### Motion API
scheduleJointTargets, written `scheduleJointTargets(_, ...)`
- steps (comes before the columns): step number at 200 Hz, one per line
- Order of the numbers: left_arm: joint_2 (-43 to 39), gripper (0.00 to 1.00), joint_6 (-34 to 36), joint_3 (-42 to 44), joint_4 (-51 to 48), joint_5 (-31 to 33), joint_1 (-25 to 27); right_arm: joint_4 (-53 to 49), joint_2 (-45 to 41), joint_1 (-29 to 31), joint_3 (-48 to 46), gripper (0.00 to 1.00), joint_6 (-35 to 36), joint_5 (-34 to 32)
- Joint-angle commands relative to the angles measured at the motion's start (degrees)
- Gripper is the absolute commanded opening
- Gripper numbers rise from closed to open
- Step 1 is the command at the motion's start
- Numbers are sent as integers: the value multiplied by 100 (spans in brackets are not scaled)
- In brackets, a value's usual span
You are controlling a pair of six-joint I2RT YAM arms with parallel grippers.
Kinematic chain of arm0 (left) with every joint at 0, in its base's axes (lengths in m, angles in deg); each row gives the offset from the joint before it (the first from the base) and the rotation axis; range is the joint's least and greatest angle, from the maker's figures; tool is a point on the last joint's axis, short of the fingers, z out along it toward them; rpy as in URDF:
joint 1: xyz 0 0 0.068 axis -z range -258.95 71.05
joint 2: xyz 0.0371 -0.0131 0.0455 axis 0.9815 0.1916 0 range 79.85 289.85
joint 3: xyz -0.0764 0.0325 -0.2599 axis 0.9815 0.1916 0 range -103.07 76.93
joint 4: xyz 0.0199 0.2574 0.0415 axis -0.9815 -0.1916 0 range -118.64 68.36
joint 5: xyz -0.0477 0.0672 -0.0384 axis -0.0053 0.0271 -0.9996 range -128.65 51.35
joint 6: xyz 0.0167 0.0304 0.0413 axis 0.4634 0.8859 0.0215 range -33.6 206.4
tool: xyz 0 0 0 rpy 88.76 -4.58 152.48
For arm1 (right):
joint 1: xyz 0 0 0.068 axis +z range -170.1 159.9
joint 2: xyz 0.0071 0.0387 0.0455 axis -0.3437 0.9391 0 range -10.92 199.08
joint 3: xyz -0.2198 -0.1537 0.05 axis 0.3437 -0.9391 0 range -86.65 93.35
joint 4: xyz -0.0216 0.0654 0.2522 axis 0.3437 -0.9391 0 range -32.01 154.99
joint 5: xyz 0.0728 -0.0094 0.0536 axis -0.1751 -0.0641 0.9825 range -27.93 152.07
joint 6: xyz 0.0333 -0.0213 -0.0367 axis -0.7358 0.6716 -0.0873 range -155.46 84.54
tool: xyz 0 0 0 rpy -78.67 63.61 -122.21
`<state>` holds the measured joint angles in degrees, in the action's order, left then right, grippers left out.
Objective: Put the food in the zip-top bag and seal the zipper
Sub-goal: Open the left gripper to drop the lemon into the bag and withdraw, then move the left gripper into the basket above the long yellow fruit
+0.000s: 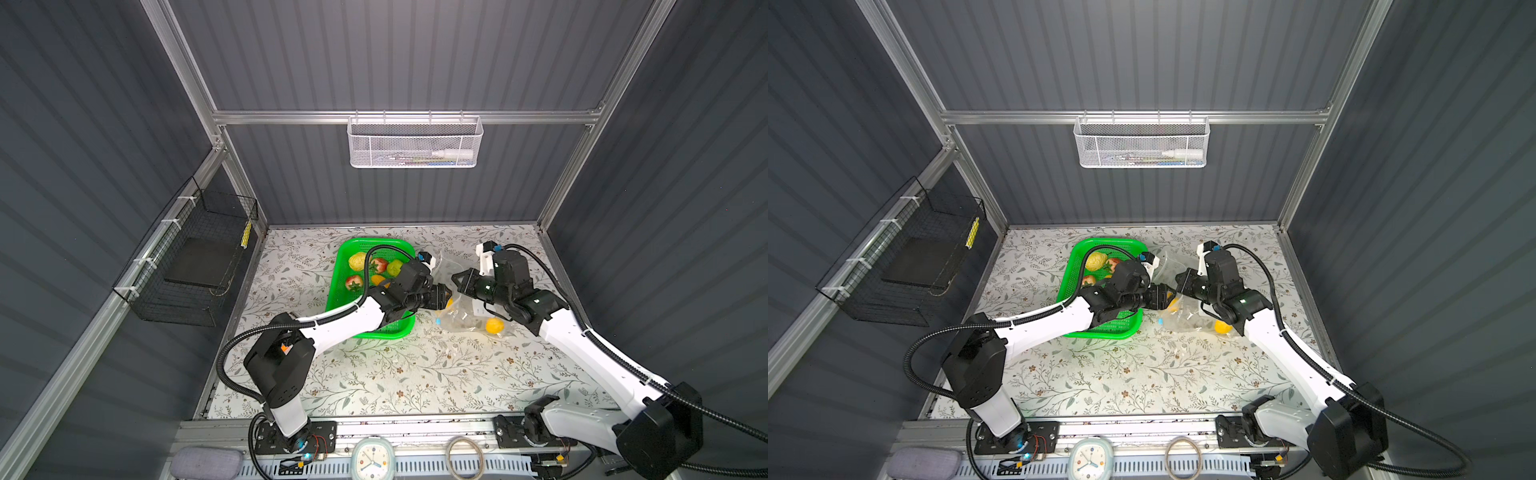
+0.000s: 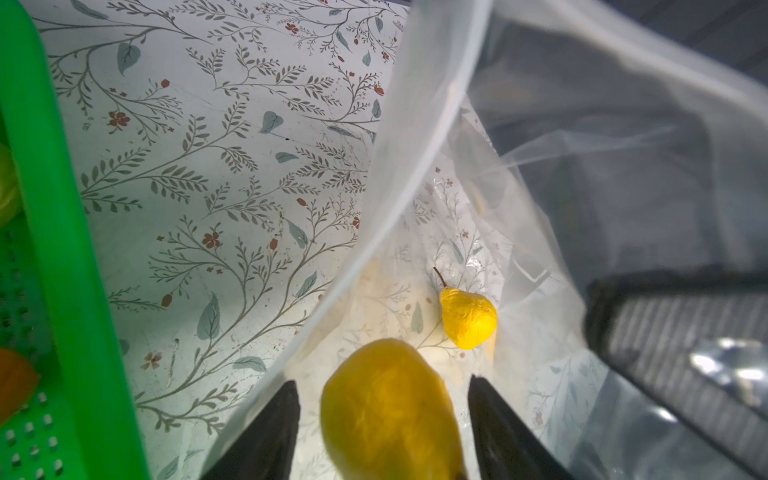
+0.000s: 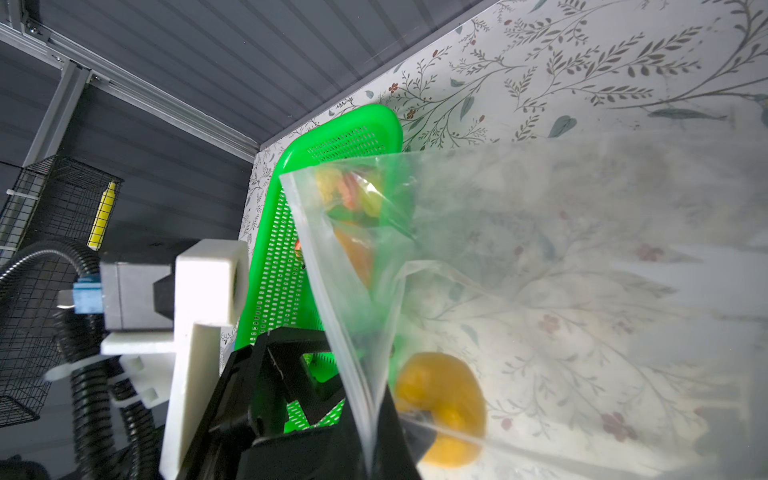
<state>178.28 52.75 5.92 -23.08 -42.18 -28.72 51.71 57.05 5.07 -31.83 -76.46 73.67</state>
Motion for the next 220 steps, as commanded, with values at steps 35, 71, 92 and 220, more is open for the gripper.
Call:
scheduleJointTargets(35,-258,74,-54,-142,80,-78,19,64,-11,5,-52,0,19,0)
scheduleJointTargets(71,-601,80,-54,-105,227,-78,12,34,-16,5,-55,0,74,-70)
scheduleJointTargets(92,-855,84,-55,-12,414,-63,-2,28,-3,6,-59,0,92,-78)
scheduleJointTargets(220,-1774,96,137,685,-679,1554,-1209,-61,33,-12,-16,0,205,-181)
